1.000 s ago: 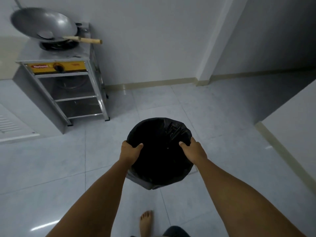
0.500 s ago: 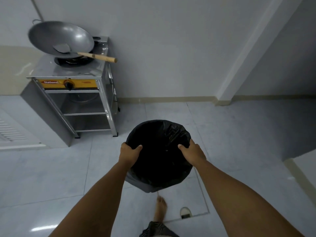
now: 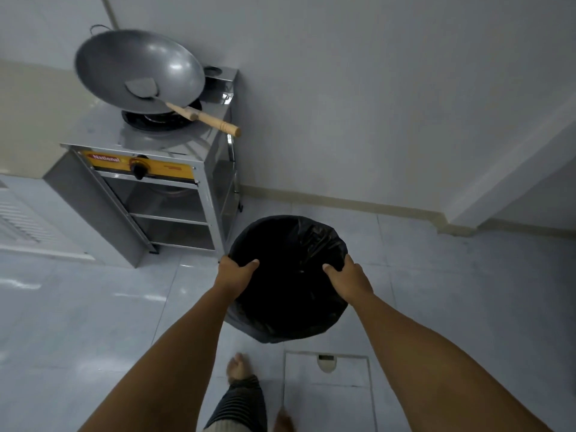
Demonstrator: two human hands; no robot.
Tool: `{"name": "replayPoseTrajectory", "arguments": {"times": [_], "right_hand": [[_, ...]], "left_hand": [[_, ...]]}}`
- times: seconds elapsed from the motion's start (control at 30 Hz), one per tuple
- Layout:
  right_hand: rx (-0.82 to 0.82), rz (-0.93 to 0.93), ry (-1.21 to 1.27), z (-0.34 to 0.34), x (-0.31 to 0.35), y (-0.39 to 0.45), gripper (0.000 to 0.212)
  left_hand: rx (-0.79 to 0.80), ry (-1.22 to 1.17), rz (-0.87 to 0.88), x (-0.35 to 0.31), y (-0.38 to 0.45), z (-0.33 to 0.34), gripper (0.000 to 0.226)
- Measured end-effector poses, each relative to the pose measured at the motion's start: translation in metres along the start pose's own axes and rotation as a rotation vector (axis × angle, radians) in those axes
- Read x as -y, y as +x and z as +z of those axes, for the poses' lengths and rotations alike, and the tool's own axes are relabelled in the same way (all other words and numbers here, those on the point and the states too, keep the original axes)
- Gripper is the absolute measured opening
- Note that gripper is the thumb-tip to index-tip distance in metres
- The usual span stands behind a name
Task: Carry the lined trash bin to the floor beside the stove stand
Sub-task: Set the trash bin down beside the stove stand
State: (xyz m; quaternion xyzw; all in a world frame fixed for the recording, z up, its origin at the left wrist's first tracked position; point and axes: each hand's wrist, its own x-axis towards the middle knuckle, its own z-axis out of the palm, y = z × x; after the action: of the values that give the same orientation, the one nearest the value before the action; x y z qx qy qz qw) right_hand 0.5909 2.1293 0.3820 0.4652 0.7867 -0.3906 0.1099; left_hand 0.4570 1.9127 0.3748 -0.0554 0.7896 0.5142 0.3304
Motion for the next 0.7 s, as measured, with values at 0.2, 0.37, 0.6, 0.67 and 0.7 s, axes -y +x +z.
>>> {"name": "replayPoseTrajectory", "arguments": {"times": [0.2,0.37,0.6,0.67,0.7], "right_hand": [[0.023,0.034,0.015,0.009,0.047,0.094,0.078],[0.015,0.080,0.022,0.024,0.072,0.185,0.084],[0.012,0.121,0.064,0.078,0.083,0.324,0.084],[0.013,0.131,0.089,0.095,0.077,0.365,0.083],[0.017,0.133,0.108,0.106,0.071,0.385,0.082]], "left_hand": [[-0.029,0.001,-0.044,-0.035,0.101,0.002,0.079],[0.008,-0.012,-0.068,-0.052,0.202,0.017,0.077],[-0.014,0.005,-0.162,-0.031,0.339,0.048,0.076],[-0.012,0.030,-0.185,-0.018,0.378,0.061,0.079],[-0.009,0.041,-0.196,-0.010,0.398,0.068,0.080]]}}
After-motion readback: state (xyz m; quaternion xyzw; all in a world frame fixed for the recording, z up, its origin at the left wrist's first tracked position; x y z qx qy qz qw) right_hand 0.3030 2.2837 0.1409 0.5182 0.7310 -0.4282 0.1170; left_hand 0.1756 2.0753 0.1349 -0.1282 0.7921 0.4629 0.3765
